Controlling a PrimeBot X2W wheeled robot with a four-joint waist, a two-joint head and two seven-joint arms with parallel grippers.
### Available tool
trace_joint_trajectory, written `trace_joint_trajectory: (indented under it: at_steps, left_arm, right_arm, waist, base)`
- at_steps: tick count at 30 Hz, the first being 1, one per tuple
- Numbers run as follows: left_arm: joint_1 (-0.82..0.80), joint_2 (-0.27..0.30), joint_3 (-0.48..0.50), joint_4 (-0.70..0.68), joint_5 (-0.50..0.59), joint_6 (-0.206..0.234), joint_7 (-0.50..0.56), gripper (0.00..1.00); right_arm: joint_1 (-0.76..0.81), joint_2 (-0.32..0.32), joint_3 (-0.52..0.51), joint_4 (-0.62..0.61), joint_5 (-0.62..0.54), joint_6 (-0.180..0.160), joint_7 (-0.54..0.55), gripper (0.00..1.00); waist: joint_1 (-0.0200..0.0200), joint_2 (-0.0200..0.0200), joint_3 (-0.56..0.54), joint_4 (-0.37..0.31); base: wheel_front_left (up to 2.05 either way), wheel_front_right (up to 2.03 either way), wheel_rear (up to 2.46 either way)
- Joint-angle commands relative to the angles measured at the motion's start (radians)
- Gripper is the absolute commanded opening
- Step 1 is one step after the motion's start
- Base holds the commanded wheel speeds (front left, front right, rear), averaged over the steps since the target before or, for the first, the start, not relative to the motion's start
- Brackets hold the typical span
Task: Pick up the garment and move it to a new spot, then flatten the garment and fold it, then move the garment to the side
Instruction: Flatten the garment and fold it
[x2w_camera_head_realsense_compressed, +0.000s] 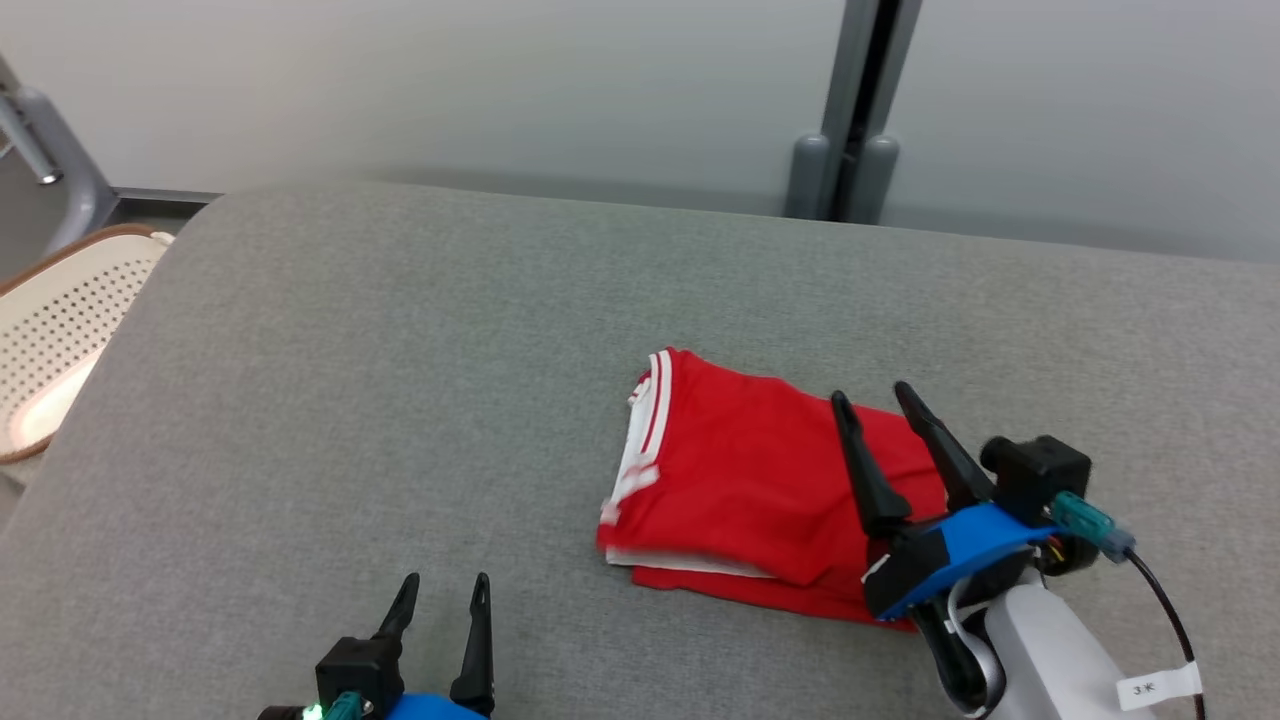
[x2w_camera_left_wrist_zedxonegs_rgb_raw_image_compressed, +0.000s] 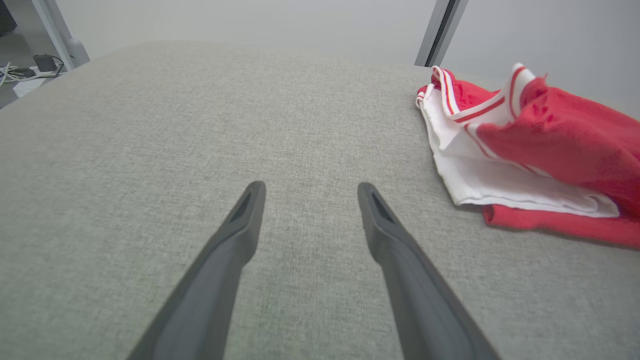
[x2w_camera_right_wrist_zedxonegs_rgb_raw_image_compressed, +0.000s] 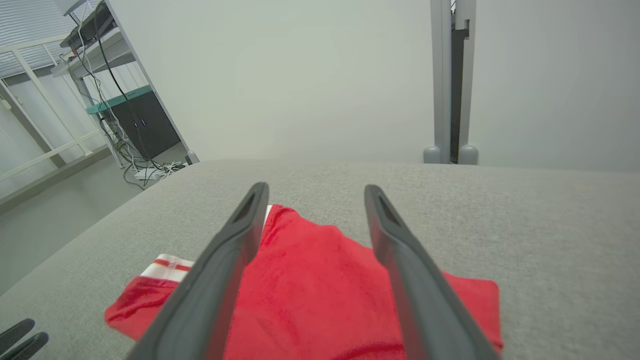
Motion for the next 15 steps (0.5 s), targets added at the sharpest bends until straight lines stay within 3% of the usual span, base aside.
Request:
trace_joint_trajectory:
  at_steps: [1,6,15]
  left_arm:
    - [-0.010,0.000,0.004,-0.010,0.006,0.001,-0.002,1.00]
    - [-0.019,0.000,0.017,-0.026,0.022,0.008,-0.002,1.00]
    - [0.025,0.000,0.040,-0.045,0.028,0.014,-0.002,1.00]
  right_arm:
    - [0.025,-0.003,-0.026,-0.007,-0.022,0.000,-0.003,1.00]
    - [0.093,-0.002,-0.137,-0.023,-0.106,0.000,-0.003,1.00]
    - [0.218,-0.002,-0.245,-0.011,-0.176,0.000,-0.003,1.00]
  waist:
    - [0.0000,0.0000,-0.026,-0.039]
    - [0.0000,0.0000,-0.040,-0.104]
    - [0.0000,0.0000,-0.061,-0.168]
  base:
    - [0.00,0.00,0.00]
    - [0.00,0.00,0.00]
    - [0.00,0.00,0.00]
